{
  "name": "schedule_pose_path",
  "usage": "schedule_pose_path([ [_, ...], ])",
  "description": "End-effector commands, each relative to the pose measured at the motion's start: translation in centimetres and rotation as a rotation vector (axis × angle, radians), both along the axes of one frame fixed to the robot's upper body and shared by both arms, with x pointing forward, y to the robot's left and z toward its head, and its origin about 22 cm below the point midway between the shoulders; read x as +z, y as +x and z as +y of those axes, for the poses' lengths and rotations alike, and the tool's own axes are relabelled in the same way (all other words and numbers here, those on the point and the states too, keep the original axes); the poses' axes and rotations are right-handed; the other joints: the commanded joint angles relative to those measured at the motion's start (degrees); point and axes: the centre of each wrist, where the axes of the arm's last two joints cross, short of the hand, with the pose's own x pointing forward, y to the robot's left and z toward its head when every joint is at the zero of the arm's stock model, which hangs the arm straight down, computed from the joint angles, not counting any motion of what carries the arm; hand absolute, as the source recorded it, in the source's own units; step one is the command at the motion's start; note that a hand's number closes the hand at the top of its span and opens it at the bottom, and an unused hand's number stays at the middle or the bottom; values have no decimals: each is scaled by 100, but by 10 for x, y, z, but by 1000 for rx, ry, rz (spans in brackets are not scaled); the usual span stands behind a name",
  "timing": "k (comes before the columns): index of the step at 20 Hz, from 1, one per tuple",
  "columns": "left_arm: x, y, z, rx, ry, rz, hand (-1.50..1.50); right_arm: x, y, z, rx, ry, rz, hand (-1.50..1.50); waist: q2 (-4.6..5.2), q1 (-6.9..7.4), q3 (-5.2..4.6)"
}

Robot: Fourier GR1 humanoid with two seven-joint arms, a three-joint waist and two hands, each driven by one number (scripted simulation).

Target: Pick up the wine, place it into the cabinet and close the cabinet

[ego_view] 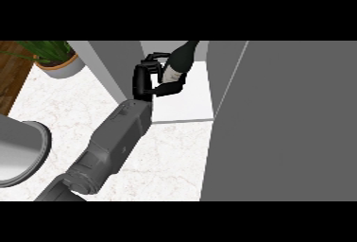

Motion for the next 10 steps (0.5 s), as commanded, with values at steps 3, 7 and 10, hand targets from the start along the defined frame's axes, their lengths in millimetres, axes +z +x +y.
schedule_pose_path([
  [3, 18, 15, 10, 94, 102, -8, 150, -3, -24, -1, 41, 12, -6, -150, 12, -80, 2],
  [7, 26, 19, 2, 116, 184, 31, 150, -4, -4, 6, 46, 6, -1, -150, 32, -38, 2],
  [10, 22, 18, 3, 139, 196, 19, 150, -3, -12, 3, 64, 24, -29, -150, 64, -155, 0],
])
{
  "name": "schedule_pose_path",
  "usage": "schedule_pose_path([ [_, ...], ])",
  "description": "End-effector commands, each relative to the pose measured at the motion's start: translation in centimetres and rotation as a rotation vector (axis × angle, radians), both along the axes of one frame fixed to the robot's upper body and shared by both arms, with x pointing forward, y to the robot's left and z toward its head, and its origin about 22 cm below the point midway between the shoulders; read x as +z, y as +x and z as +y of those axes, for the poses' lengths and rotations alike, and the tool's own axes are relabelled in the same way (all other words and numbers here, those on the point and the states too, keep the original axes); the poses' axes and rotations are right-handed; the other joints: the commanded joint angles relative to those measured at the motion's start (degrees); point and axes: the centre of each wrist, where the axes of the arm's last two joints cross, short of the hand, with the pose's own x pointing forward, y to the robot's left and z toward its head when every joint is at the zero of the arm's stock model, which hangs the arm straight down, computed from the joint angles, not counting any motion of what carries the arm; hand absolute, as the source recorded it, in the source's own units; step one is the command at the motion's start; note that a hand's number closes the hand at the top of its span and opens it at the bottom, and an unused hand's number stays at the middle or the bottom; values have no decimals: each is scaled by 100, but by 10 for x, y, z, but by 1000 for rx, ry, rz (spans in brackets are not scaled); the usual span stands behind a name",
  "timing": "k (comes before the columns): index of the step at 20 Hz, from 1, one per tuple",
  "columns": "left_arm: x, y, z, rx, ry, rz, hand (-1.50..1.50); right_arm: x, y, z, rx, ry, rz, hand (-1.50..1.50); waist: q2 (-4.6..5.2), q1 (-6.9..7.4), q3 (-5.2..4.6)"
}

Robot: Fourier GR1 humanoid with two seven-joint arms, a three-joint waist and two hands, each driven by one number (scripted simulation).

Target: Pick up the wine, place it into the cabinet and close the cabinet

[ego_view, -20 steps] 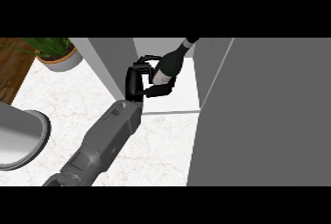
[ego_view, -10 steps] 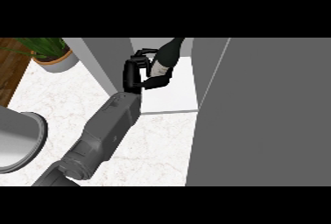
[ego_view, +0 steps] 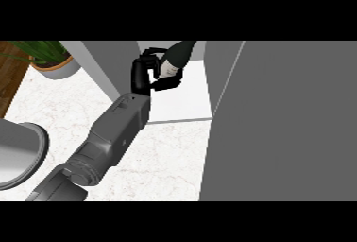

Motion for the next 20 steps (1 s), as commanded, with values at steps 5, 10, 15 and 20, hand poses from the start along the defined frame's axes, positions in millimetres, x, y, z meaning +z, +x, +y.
schedule_pose_path([
  [5, -3, 1, 11, 49, 53, 56, 150, 3, -6, 1, 41, 9, -19, -150, 43, -70, -5],
  [10, -13, -4, 12, 77, 63, 99, 150, -2, -8, 6, 36, 11, -6, -150, 62, -112, -8],
  [15, -17, -6, 22, 41, -159, 108, 150, 6, -5, 4, 62, 14, -19, -150, 89, -150, -19],
  [20, -37, -19, 14, 7, -254, 143, 150, 1, -11, 3, 79, 19, -35, -150, 72, -136, -9],
])
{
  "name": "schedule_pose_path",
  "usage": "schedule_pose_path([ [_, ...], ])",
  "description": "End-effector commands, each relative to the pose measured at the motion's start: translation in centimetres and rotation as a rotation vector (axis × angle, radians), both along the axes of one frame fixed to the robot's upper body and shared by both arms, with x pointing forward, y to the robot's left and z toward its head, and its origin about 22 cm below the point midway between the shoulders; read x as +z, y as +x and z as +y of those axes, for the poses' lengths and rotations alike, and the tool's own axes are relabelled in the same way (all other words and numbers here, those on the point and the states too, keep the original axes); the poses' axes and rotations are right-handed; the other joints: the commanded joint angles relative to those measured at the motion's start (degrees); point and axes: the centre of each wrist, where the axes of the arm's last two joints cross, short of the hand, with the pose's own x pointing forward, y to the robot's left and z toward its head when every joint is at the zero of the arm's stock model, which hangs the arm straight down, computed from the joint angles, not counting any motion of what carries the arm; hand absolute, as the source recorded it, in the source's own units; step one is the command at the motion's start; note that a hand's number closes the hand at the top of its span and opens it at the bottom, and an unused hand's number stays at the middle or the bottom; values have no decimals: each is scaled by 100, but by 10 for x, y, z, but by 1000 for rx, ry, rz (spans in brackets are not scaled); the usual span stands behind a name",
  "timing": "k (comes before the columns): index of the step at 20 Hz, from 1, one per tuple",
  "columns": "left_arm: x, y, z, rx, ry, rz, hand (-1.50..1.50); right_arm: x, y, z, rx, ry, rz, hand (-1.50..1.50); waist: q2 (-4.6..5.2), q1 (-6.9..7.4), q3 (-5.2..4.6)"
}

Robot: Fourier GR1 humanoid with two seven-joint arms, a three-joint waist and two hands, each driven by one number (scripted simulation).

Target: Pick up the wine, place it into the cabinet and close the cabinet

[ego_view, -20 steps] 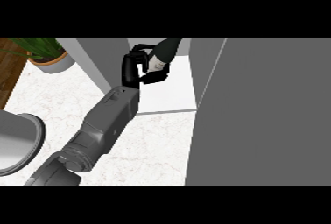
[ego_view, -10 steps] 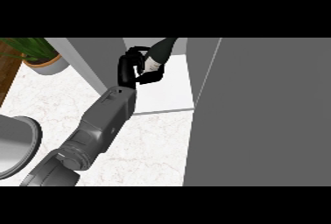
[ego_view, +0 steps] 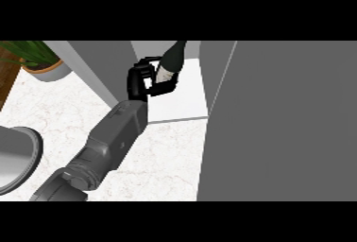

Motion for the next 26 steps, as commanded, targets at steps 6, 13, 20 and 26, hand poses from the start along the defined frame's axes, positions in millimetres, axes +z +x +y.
schedule_pose_path([
  [6, -19, -11, 5, -28, -158, 60, 150, -4, -5, 2, 56, 7, 5, -150, 4, -154, -2],
  [13, -50, -33, 20, 2, -204, 64, 150, 3, -3, 5, 67, 30, -18, -150, -7, -340, -14],
  [20, -75, -52, 31, 8, -191, 104, 150, 5, 4, 8, 98, 27, 0, -150, -1, -403, -19],
  [26, -70, -49, 28, 31, -165, 106, 150, 2, 0, 8, 111, 1, 0, -150, -7, -479, -18],
])
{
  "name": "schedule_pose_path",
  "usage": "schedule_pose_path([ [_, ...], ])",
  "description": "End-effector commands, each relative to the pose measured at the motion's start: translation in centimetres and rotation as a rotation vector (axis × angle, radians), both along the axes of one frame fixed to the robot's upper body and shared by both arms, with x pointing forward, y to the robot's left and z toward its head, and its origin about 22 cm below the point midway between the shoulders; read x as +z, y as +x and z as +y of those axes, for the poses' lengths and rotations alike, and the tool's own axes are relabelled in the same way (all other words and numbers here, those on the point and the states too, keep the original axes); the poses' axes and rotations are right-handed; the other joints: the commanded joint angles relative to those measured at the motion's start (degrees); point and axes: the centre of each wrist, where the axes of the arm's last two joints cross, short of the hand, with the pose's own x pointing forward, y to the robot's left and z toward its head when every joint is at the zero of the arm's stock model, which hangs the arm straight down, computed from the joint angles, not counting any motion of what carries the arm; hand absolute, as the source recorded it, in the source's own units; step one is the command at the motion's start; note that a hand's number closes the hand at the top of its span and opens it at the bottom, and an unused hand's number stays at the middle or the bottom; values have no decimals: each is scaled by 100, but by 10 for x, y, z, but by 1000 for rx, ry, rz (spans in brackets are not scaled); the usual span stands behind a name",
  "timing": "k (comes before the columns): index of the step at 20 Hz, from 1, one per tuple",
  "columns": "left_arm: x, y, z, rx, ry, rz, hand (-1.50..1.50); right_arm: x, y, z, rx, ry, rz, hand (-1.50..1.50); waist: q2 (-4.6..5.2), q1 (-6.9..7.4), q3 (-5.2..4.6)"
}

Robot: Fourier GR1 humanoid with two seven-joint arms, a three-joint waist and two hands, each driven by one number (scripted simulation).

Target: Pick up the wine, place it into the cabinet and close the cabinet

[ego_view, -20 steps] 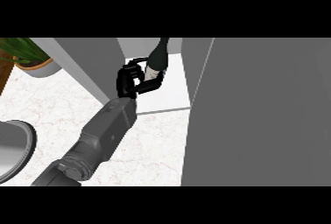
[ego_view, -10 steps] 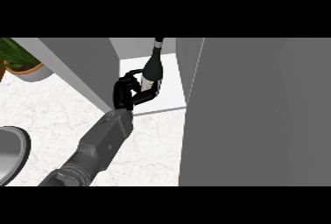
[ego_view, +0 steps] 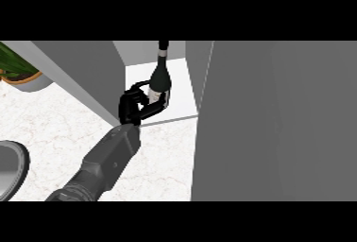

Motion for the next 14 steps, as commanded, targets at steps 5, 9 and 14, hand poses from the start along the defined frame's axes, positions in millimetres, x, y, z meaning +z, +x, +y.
schedule_pose_path([
  [5, 3, 2, -6, 0, 35, 11, 150, -1, 2, -4, 3, 4, 16, -150, 12, -23, -6],
  [9, 17, 12, -13, 33, 34, 5, 150, -5, -9, -5, 4, 25, 19, -150, -10, -78, -2],
  [14, 39, 27, -24, 31, 24, -22, 150, -6, -6, -6, -9, 2, 10, -150, 14, -27, 0],
])
